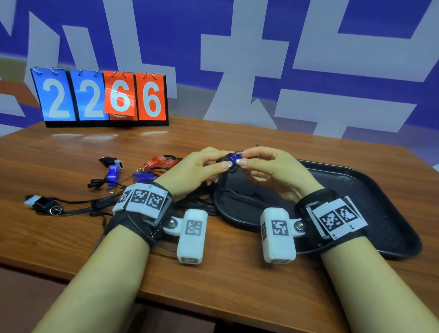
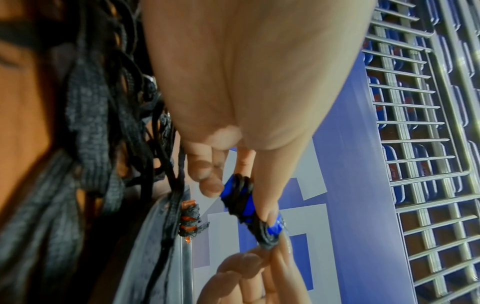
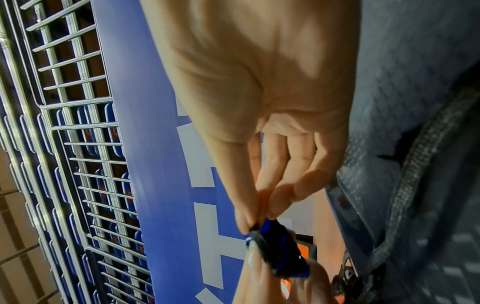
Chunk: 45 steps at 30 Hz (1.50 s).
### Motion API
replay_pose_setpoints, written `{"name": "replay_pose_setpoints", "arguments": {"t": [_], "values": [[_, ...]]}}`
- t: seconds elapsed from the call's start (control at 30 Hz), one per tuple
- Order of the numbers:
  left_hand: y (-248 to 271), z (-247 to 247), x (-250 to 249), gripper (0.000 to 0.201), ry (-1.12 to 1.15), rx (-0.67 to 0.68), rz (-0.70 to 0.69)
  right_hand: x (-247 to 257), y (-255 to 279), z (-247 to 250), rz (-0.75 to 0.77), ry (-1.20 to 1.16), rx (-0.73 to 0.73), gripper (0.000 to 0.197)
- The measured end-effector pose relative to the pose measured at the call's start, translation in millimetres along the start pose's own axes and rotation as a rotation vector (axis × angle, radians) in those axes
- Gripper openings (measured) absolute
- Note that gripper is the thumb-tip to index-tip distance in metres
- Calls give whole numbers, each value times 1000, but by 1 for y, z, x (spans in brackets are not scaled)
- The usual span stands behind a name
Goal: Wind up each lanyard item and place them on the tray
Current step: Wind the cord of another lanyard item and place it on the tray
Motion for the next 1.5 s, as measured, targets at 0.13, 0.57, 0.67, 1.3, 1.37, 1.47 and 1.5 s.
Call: {"name": "replay_pose_setpoints", "arguments": {"t": [0.13,0.57,0.67,1.3,1.37,1.47,1.5], "values": [[0,-4,-1,30,35,40,11,4,0,0,45,42,21,9],[3,-21,-2,26,545,66,154,9,4,-5,104,99,98,16],[3,-21,-3,28,510,46,149,9,5,-8,102,88,135,13],[-1,-17,4,14,795,-52,210,14,8,-7,158,23,-60,15],[-1,-18,5,12,769,-64,224,17,10,-7,195,67,-80,15],[-2,-18,6,11,754,-74,227,22,13,-8,237,108,-99,18],[-2,-17,6,10,750,-85,222,23,14,-9,240,115,-98,18]]}}
Point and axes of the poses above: each hand's wrist, its own y-axis away from the middle knuckle, its own z-axis out of the back of the hand, x = y × z, the point moved 7 cm from there along -y, towards the middle knuckle, and after that the axes turned 7 degrees about -x, right-handed, at the moved point
